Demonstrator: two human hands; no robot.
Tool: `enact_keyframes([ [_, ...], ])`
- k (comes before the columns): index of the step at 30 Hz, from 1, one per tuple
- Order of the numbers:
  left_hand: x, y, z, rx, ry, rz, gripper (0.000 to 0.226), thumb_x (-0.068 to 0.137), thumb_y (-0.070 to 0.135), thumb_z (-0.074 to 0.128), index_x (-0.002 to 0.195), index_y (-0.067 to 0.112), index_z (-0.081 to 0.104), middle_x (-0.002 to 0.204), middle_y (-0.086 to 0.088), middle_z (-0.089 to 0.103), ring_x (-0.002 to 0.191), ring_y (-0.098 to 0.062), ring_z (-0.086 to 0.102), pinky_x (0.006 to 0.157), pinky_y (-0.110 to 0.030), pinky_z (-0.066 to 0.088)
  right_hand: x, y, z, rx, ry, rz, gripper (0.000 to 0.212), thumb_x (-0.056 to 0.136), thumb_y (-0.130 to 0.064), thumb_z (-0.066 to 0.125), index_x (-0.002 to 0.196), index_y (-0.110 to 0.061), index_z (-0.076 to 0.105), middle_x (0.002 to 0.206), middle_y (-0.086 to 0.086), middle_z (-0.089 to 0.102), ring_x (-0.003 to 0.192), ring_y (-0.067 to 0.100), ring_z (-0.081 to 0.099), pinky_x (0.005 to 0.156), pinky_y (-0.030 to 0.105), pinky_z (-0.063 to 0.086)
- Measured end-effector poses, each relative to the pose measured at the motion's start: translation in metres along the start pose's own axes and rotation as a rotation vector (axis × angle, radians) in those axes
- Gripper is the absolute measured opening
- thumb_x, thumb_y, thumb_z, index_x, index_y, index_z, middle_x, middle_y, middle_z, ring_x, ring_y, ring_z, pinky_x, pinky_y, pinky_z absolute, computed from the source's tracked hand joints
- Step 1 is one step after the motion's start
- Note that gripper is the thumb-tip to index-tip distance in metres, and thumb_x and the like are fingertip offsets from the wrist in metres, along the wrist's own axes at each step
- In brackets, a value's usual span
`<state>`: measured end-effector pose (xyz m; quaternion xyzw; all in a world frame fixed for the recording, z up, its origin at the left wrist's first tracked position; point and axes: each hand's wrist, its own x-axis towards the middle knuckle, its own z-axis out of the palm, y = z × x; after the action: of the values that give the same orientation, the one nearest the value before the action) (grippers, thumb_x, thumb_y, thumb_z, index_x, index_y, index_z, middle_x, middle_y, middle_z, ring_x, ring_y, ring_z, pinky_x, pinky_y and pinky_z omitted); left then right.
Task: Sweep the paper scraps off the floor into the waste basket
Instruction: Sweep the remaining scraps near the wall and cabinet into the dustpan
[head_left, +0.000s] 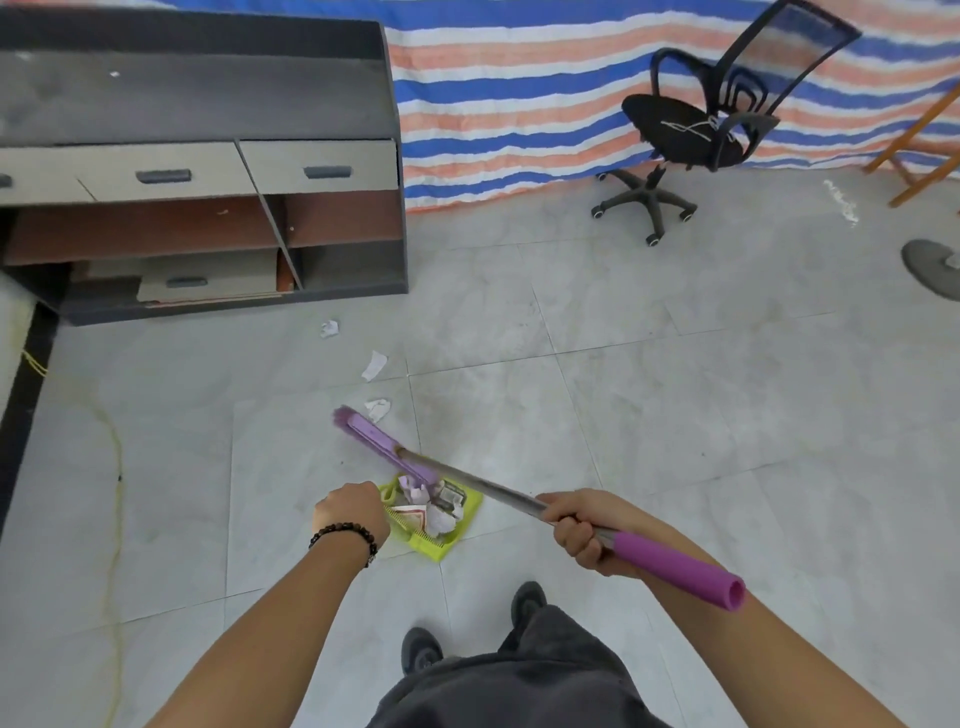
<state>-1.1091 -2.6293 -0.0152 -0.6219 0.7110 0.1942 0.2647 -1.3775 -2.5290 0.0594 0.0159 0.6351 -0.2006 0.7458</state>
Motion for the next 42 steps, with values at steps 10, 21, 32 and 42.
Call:
enact_keyframes([
  [10,0.010,-0.066,-0.003,-0.403,0.010,-0.282,0.013,0.085,0.012,0.049,0.091,0.015,0.059,0.085,-0.002,0.061,0.081,-0.022,0.063,0.061,-0.026,0.049,0.035,-0.064,0.082,-0.547,0.107,-0.228,0.056,0.091,-0.002,0.049,0.144,-0.004,0.033,0.057,0.005,0.038,0.042,0.011,0.034,0.042,0.020,0.026],
  [21,0.089,-0.061,-0.040,-0.550,0.014,-0.526,0.014,0.087,0.026,0.051,0.089,0.020,0.063,0.079,0.001,0.060,0.074,-0.022,0.059,0.061,-0.027,0.049,0.152,-0.229,0.127,-1.020,0.088,-0.416,0.032,0.080,-0.003,0.048,0.109,-0.011,0.058,0.057,0.006,0.055,0.037,0.017,0.050,0.040,0.022,0.042],
  [32,0.108,-0.043,-0.055,-0.426,-0.059,-0.627,0.016,0.095,0.040,0.045,0.095,0.028,0.056,0.074,0.006,0.059,0.067,-0.018,0.057,0.053,-0.025,0.046,0.284,-0.364,0.165,-1.012,0.203,-0.263,0.044,0.089,-0.007,0.036,0.129,-0.018,0.049,0.093,0.017,0.065,0.057,0.027,0.062,0.067,0.042,0.062],
  [42,0.120,-0.048,-0.062,-0.397,-0.049,-0.585,0.017,0.095,0.038,0.046,0.096,0.025,0.057,0.079,0.003,0.063,0.073,-0.020,0.061,0.061,-0.028,0.052,0.252,-0.319,0.132,-1.267,0.212,-0.115,0.076,0.088,0.000,0.030,0.155,-0.036,0.018,0.085,0.014,0.062,0.041,0.019,0.048,0.038,0.024,0.041],
])
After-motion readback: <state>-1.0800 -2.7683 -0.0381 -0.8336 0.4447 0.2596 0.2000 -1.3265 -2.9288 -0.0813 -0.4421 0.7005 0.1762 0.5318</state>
